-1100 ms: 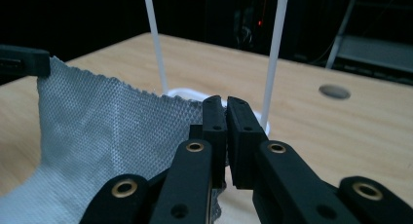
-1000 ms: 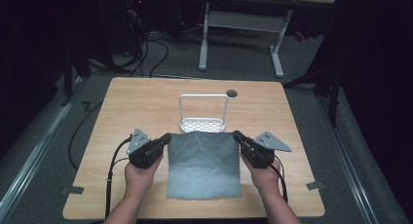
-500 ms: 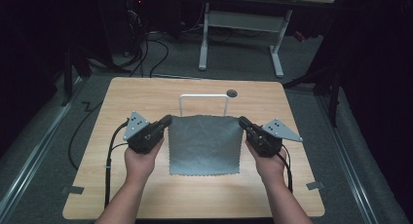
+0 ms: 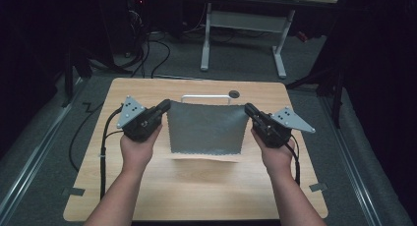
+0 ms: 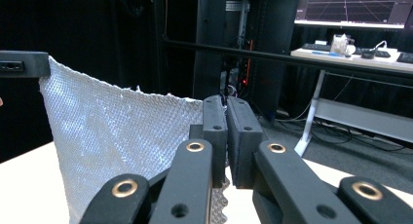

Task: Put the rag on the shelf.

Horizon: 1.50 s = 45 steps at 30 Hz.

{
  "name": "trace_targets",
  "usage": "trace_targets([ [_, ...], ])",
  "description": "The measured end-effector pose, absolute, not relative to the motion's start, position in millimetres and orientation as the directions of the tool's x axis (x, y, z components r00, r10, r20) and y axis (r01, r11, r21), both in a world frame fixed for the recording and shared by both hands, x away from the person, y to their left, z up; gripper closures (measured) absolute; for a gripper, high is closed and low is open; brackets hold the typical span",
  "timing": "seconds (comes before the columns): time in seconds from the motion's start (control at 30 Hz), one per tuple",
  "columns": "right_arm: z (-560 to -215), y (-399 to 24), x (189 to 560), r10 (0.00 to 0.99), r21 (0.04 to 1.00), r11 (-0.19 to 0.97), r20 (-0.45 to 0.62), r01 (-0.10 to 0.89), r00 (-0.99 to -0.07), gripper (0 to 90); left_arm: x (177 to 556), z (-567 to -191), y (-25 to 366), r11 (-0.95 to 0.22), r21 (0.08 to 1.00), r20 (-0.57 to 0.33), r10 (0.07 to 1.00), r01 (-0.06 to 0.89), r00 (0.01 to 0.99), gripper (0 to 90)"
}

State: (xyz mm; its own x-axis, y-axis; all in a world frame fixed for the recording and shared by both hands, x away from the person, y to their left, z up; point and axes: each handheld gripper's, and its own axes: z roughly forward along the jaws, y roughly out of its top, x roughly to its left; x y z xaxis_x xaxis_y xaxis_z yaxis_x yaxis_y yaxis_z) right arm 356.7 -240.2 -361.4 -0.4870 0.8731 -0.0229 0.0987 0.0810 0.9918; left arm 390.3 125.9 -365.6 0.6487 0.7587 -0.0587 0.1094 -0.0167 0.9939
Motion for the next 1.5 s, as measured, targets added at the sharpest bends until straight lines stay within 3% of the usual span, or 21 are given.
trace_targets([
  [0.5,-355,-239,376,0.88,0.99,0.081,-0.017,0.116,-0.474,88.0,412,-362,124,-0.062,0.993,-0.019,0.769,0.103,0.638,90.0],
  [1.13,-345,-235,449,0.903,0.988,0.041,0.025,0.146,-0.429,88.2,479,-347,114,-0.114,0.99,0.044,0.813,0.085,0.58,90.0],
  [1.5,-340,-234,485,0.912,0.983,0.077,-0.004,0.164,-0.41,88.3,512,-347,107,-0.123,0.986,0.04,0.831,0.114,0.554,90.0],
])
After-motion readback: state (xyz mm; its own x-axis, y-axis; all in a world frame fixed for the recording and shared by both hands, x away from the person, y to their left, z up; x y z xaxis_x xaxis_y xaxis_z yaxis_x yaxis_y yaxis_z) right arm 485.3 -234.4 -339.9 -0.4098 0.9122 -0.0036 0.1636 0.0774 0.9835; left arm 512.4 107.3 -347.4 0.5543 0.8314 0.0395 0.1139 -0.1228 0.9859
